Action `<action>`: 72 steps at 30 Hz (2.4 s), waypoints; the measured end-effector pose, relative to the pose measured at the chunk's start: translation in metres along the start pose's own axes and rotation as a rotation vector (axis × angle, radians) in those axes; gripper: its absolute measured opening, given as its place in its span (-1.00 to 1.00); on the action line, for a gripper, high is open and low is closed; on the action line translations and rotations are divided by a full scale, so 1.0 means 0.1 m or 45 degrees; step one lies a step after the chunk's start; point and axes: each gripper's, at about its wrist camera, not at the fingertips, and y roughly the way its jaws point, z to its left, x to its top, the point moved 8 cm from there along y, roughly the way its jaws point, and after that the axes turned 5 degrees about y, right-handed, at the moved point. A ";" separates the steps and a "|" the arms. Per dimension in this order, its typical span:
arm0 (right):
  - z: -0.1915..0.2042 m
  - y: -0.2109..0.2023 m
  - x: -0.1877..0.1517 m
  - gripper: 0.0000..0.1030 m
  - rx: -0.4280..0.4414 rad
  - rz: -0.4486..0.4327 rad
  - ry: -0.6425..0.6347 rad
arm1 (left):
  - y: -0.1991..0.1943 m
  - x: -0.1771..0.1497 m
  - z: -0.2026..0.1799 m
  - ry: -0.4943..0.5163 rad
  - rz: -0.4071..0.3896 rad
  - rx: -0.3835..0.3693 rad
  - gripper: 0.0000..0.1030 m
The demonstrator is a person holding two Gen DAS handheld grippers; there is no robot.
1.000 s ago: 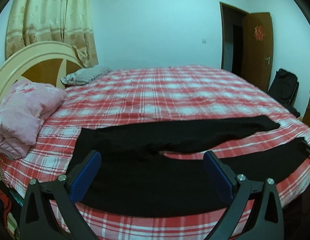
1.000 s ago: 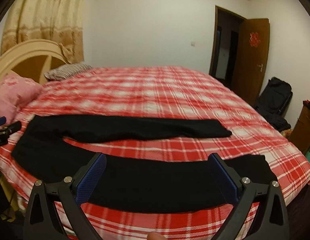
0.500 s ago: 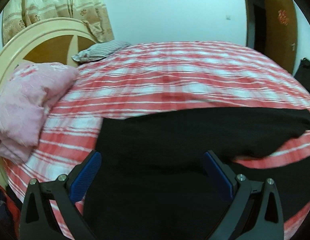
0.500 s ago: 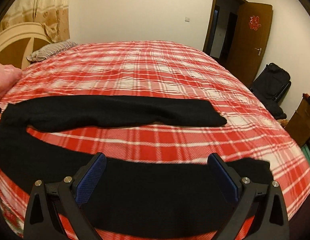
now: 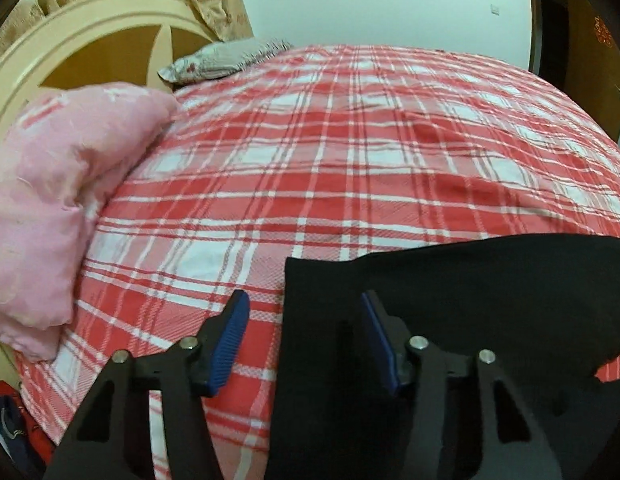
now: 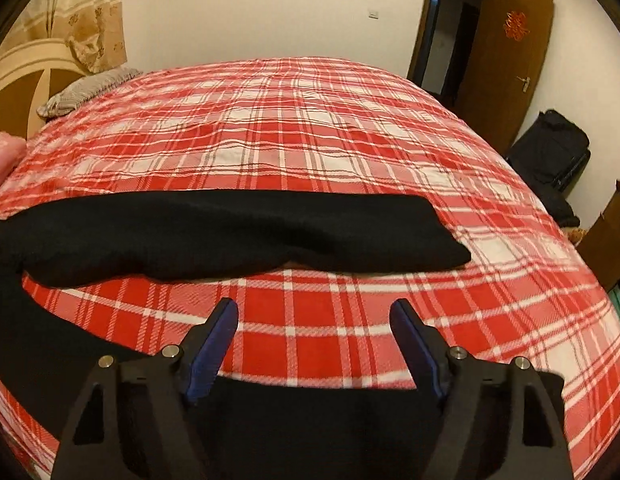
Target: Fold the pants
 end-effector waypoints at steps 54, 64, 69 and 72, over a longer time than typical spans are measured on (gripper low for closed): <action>-1.63 1.71 0.96 0.45 -0.008 0.296 0.420 | 0.53 0.19 -0.06 -0.026 0.040 -0.199 -0.51; -1.47 1.86 0.93 -0.65 0.100 0.360 0.388 | 0.51 0.24 -0.12 0.045 0.012 -0.244 -0.76; -1.39 1.61 1.01 -0.89 0.156 0.269 0.361 | 0.43 0.30 -0.08 -0.016 -0.019 -0.263 -0.78; -1.33 1.37 1.07 -0.89 0.163 0.186 0.322 | 0.26 0.35 -0.08 0.001 -0.073 -0.272 -0.78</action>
